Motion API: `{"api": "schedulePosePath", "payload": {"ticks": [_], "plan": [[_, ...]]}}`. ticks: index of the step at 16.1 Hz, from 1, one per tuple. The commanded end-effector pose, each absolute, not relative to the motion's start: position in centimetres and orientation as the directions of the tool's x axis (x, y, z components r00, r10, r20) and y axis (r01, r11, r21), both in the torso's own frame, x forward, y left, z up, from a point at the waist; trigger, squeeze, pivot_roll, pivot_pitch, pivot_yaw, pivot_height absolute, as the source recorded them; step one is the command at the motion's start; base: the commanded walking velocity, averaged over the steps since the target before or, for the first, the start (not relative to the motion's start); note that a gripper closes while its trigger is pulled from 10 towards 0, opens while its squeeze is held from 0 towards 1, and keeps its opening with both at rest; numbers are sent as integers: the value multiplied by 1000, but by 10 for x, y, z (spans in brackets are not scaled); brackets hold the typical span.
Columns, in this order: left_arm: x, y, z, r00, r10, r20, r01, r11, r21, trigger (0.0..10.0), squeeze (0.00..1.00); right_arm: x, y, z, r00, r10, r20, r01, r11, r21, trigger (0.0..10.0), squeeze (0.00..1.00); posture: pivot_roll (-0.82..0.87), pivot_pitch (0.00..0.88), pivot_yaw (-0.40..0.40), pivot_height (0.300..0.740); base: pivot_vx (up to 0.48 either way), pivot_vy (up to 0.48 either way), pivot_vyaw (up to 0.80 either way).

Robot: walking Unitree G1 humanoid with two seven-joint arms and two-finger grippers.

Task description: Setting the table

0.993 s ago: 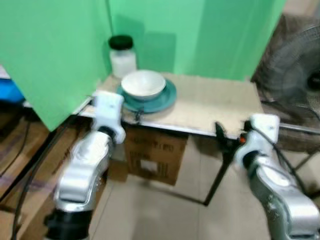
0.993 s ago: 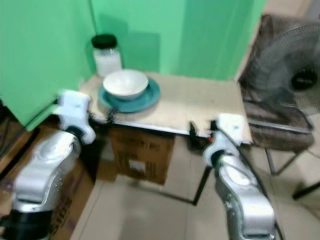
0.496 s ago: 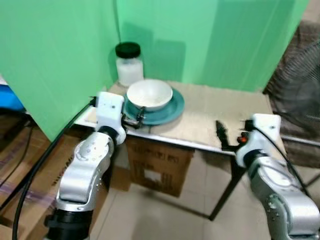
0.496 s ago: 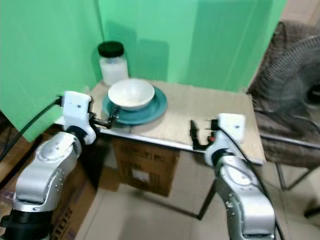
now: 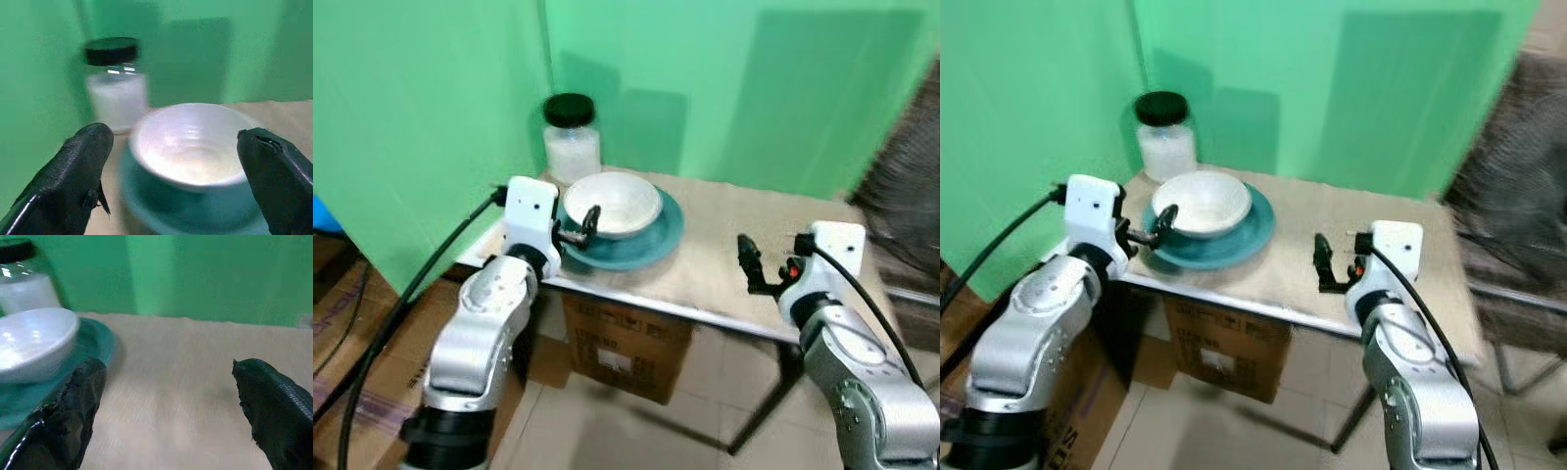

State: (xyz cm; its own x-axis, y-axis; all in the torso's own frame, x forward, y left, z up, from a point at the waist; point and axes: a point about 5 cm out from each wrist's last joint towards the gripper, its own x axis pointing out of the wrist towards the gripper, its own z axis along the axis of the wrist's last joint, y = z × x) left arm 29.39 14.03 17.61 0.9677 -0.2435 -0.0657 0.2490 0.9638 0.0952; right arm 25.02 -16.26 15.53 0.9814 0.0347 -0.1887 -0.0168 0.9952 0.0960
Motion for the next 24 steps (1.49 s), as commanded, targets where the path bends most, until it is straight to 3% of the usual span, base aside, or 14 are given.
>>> {"api": "schedulePosePath", "payload": {"ticks": [1,5,14,16,17,18,24], "plan": [[296,150,177,974,-219,-65,225,968,109,10000,0,251,-153,157,982,65,-175,-46,992,114,10000,0,42,0,6,740,337,0,0],[298,153,182,969,-238,-66,245,958,151,10000,0,249,-150,155,986,49,-159,-24,988,153,10000,0,64,0,48,740,337,0,0],[293,148,180,949,-302,-91,315,925,212,10000,0,255,-149,154,986,83,-141,-55,980,194,10000,0,75,0,43,740,337,0,0],[292,145,177,944,-312,-102,327,920,216,10000,0,260,-149,155,983,116,-143,-76,962,263,10000,0,70,0,42,740,324,0,0],[292,144,175,937,-330,-115,348,911,223,10000,0,267,-147,155,976,154,-152,-95,937,335,10000,90,67,0,37,740,0,0,0],[292,142,173,930,-344,-125,365,902,230,10000,0,271,-148,155,973,172,-156,-103,921,375,10000,1000,64,0,32,740,0,0,0],[282,144,164,852,-469,-234,523,792,317,10000,0,323,-134,160,883,394,-255,-185,792,581,10000,1000,68,0,-12,740,0,0,0]]}}
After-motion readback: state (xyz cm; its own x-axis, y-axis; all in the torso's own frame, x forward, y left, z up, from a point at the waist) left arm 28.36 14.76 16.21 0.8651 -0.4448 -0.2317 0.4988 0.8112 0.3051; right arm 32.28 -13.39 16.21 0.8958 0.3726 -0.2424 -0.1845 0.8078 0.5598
